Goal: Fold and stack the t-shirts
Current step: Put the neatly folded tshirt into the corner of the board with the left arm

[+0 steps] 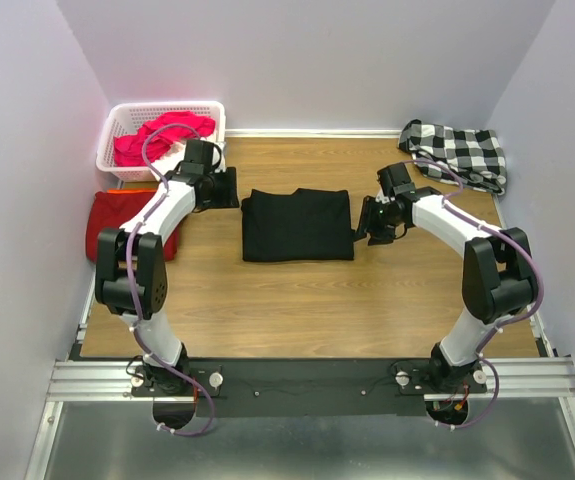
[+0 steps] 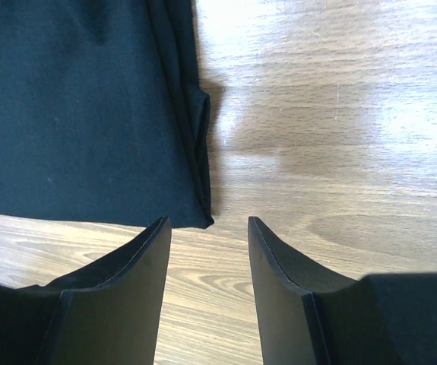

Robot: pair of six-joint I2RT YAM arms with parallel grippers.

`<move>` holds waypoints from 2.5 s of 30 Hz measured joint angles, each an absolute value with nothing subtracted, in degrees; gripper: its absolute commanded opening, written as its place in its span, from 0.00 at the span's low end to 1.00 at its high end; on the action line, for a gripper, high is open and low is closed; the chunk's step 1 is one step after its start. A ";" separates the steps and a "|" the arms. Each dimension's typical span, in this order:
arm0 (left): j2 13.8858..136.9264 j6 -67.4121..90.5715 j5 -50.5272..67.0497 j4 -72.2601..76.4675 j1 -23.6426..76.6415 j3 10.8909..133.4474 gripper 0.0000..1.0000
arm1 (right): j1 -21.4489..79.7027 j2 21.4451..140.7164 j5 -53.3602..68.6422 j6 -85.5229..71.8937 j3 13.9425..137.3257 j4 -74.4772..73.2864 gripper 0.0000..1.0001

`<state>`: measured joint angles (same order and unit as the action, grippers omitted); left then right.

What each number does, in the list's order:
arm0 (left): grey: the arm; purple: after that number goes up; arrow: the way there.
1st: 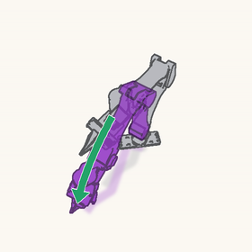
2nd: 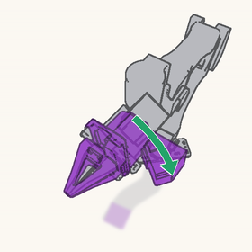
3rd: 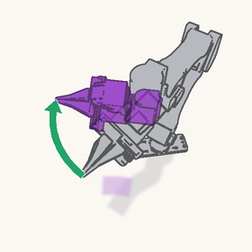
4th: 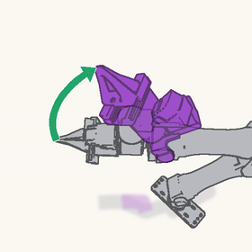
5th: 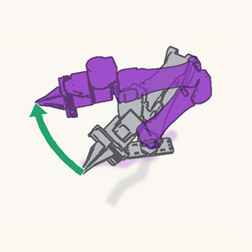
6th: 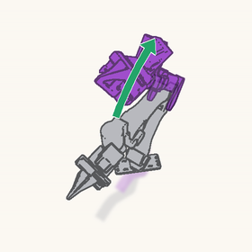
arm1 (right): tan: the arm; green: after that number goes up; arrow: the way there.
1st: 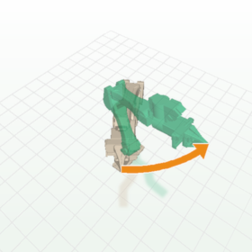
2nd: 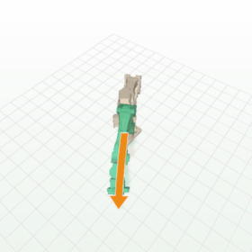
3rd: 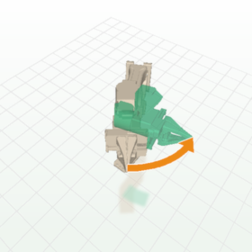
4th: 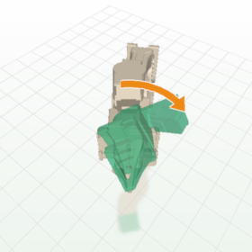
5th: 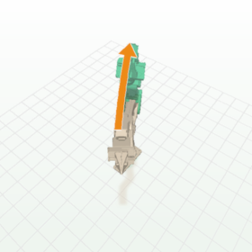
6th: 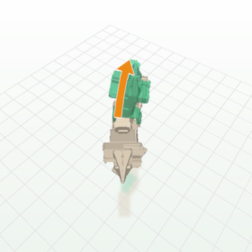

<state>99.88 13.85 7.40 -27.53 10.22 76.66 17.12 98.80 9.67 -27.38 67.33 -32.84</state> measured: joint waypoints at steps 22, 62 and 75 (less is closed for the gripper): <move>107.44 14.76 29.82 -18.50 8.82 67.26 0.73 | 17.12 96.57 9.45 -27.64 70.98 -33.23 0.54; 102.72 14.59 9.78 -28.36 10.26 69.04 0.00 | 17.12 95.46 7.62 -27.64 72.12 -33.87 0.54; 96.01 13.47 -12.45 -40.64 12.12 73.87 0.00 | 17.12 96.99 7.29 -27.51 74.72 -34.00 0.54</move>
